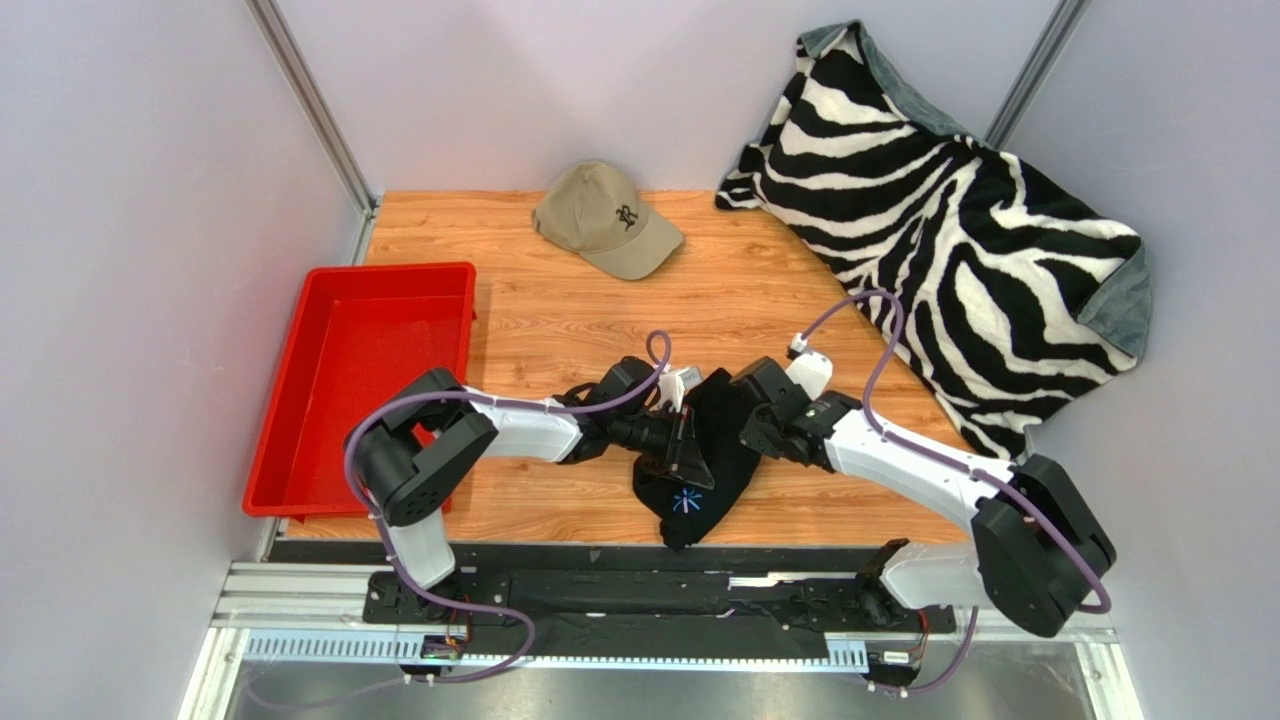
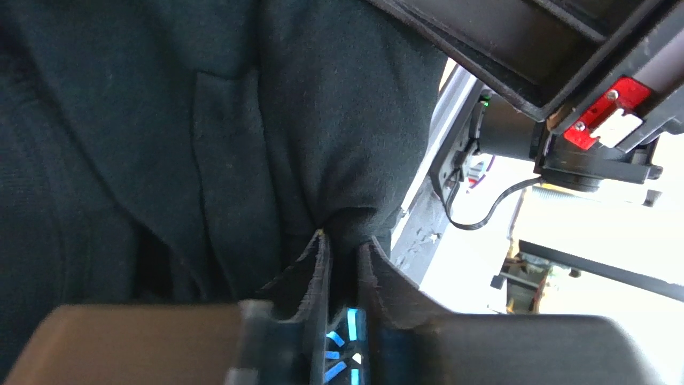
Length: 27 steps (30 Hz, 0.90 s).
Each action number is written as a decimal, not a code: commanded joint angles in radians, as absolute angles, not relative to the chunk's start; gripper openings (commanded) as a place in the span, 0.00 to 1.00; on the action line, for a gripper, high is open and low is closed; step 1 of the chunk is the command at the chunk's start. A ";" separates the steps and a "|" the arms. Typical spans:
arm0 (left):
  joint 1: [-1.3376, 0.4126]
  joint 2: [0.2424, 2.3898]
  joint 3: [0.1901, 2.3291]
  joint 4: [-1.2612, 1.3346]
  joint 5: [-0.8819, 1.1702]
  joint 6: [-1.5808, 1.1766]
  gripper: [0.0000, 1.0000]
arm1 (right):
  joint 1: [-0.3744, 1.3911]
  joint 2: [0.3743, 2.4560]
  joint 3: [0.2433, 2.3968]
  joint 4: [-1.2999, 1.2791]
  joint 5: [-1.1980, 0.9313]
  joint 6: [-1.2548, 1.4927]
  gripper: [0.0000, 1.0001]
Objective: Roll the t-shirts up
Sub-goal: Roll the T-shirt to the center of the board.
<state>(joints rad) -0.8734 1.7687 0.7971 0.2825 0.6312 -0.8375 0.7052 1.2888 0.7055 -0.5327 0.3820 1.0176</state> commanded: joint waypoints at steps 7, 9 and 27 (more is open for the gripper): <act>-0.897 1.500 0.842 -0.047 0.392 -0.635 0.41 | 0.698 1.442 0.931 -0.796 0.483 0.980 0.00; -0.929 1.438 0.871 -0.124 0.248 -0.580 0.44 | 0.698 1.488 0.963 -0.840 0.479 0.976 0.00; -1.453 1.666 1.107 -0.247 -0.667 -0.348 0.64 | 0.657 1.683 1.095 -0.919 0.304 0.896 0.00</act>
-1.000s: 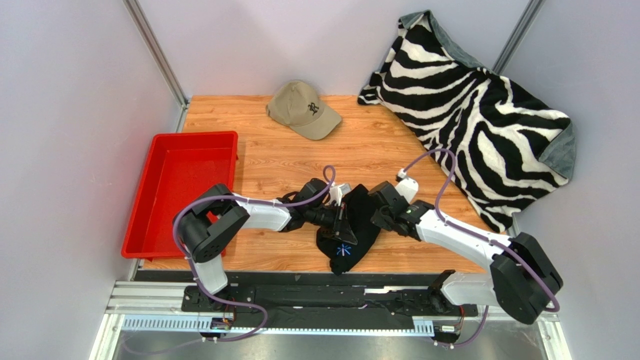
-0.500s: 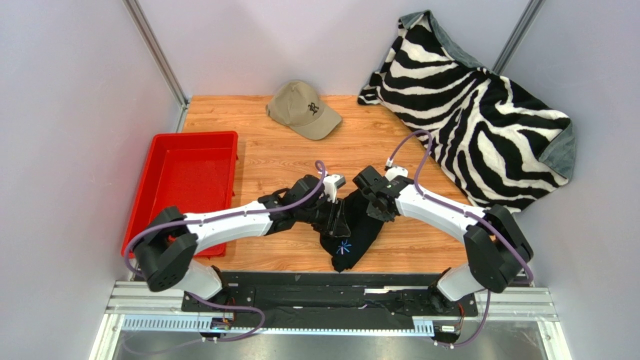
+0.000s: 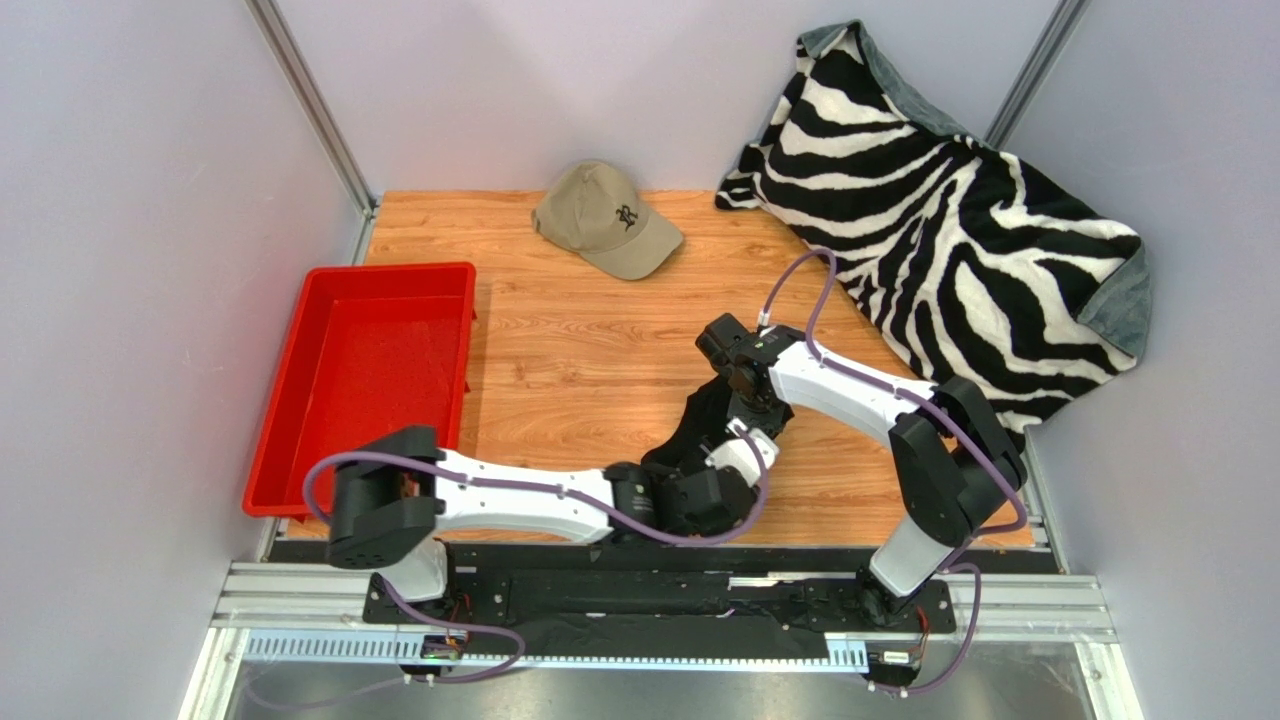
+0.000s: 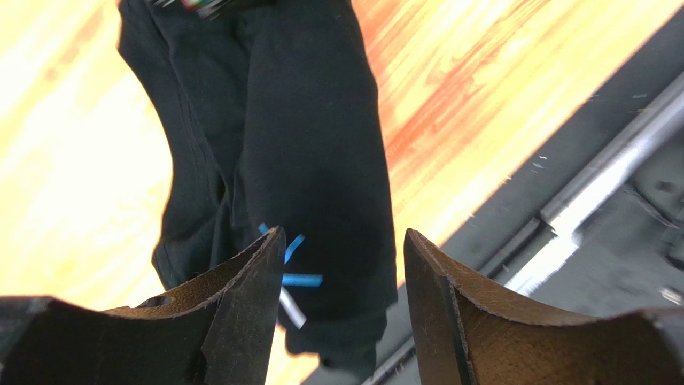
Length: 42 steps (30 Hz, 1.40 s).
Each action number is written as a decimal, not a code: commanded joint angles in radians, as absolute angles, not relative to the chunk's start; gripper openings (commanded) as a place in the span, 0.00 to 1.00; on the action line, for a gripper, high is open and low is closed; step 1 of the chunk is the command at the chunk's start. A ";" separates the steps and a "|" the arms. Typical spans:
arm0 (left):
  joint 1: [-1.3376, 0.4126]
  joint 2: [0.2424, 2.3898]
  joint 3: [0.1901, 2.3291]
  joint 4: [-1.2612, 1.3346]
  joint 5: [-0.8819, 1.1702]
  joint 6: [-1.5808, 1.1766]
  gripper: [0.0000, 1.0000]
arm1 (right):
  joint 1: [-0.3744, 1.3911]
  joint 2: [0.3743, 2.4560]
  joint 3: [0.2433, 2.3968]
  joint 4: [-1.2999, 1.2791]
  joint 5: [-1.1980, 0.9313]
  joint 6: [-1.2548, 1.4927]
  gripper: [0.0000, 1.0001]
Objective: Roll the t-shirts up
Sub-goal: Roll the T-shirt to the center of the board.
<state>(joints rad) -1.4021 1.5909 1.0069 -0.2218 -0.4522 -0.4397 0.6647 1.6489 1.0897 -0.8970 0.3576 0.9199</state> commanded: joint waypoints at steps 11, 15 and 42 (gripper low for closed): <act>-1.482 1.828 1.183 -0.276 -0.770 -0.339 0.63 | 0.653 1.683 1.089 -0.908 0.281 0.893 0.00; -1.471 1.858 1.189 -0.291 -0.773 -0.371 0.56 | 0.652 1.669 1.088 -0.907 0.272 0.893 0.00; -1.086 1.618 0.807 0.072 0.195 -0.664 0.01 | 0.655 1.082 0.760 -0.617 0.337 0.922 0.75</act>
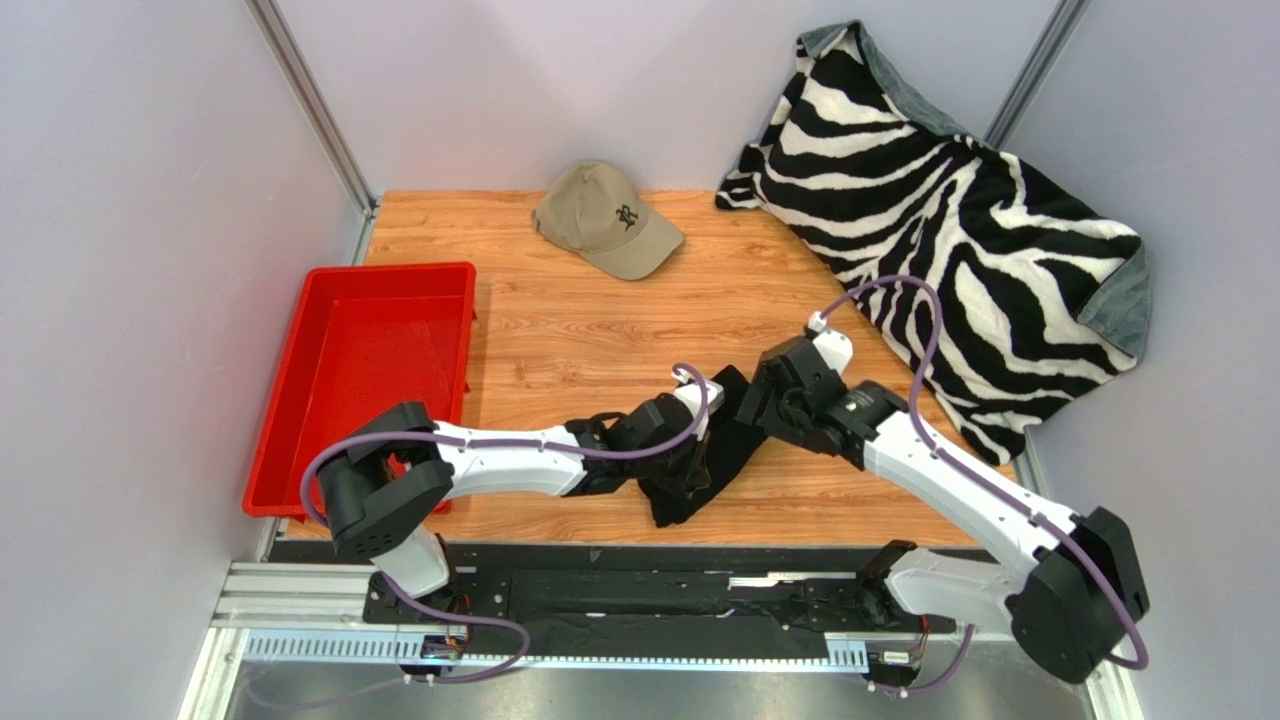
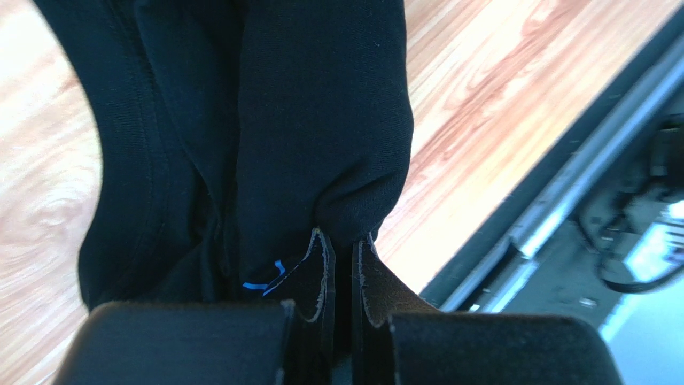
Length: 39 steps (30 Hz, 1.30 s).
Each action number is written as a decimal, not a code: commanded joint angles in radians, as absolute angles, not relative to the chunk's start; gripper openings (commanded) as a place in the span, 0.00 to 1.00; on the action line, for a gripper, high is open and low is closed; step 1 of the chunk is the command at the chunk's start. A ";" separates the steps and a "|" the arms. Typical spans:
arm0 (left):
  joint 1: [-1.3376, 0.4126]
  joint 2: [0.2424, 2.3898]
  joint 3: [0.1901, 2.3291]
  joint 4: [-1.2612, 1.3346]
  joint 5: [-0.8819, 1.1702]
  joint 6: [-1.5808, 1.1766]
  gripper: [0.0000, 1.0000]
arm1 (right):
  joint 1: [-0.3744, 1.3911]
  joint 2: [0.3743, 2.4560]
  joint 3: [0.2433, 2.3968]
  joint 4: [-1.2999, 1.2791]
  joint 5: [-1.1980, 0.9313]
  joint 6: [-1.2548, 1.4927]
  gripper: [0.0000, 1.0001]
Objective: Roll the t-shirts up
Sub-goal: Roll the T-shirt to the center of the board.
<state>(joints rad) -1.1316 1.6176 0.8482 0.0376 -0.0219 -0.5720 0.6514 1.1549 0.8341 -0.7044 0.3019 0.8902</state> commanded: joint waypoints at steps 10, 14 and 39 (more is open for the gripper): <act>-0.947 1.661 0.746 0.176 0.523 -0.811 0.01 | 0.675 0.982 0.586 -0.425 0.353 0.917 0.74; -0.913 1.687 0.723 0.212 0.581 -0.850 0.01 | 0.675 1.049 0.589 -0.396 0.354 0.922 0.74; -0.903 1.490 0.836 -0.103 0.373 -0.655 0.64 | 0.673 1.502 0.956 -0.784 0.393 0.844 0.28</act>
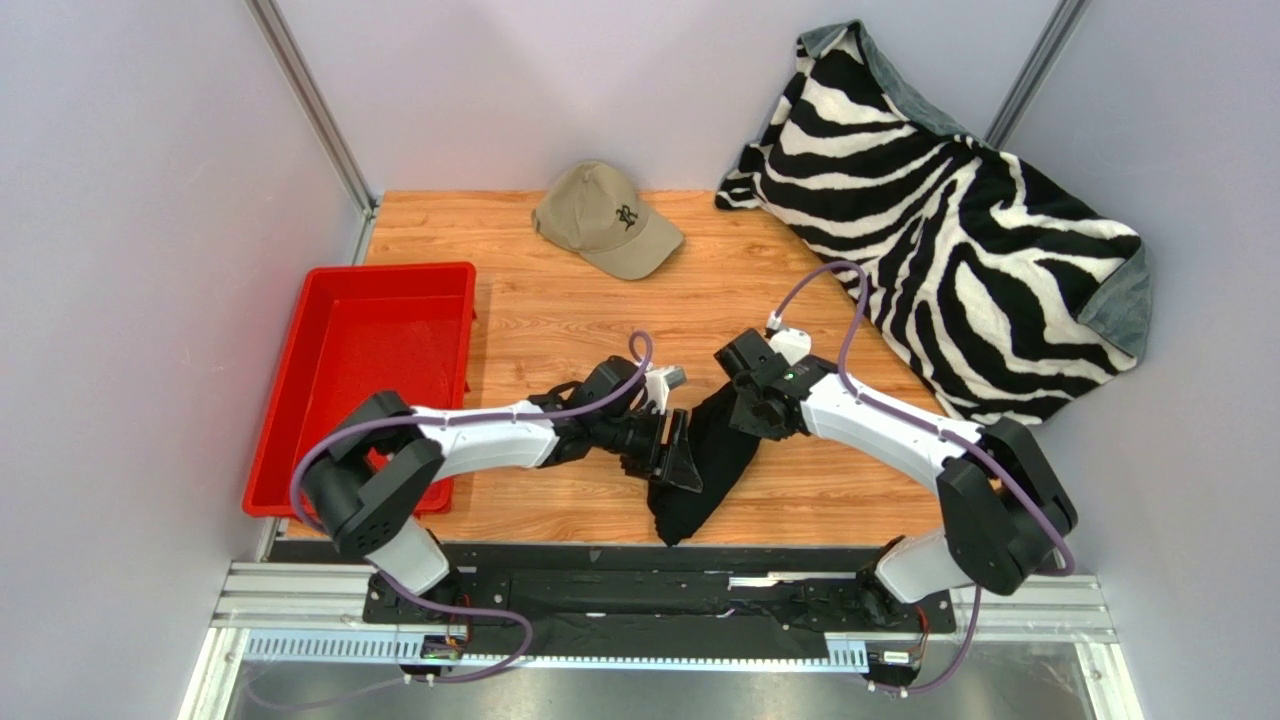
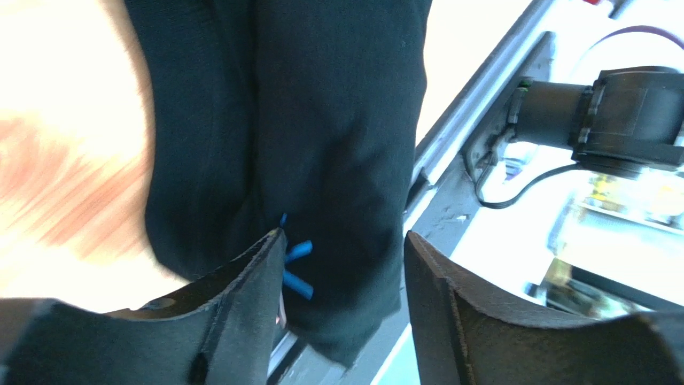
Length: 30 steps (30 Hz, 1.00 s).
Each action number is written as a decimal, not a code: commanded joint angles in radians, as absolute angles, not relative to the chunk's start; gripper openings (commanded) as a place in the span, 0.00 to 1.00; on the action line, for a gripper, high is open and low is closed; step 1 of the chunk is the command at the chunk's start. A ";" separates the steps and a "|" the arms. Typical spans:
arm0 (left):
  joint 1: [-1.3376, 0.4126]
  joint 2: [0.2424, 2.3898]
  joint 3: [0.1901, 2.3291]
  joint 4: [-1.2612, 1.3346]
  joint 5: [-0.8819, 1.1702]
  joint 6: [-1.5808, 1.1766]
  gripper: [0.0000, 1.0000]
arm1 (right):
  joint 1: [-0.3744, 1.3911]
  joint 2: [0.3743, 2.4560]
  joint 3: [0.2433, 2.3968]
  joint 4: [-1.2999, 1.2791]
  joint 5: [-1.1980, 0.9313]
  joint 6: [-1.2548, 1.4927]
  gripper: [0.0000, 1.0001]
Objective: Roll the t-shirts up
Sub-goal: Roll the T-shirt to the center of the board.
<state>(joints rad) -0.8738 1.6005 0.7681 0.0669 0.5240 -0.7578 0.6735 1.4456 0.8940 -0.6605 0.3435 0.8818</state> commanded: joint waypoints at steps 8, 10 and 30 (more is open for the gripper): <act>-1.173 1.394 0.940 -0.291 -0.200 -0.537 0.65 | 0.673 1.591 1.060 -0.871 0.357 0.818 0.27; -1.228 1.400 0.951 -0.296 -0.300 -0.519 0.66 | 0.673 1.614 1.075 -0.882 0.347 0.813 0.27; -1.519 1.841 1.207 -0.379 -0.925 -0.419 0.62 | 0.672 1.684 1.129 -0.910 0.305 0.802 0.25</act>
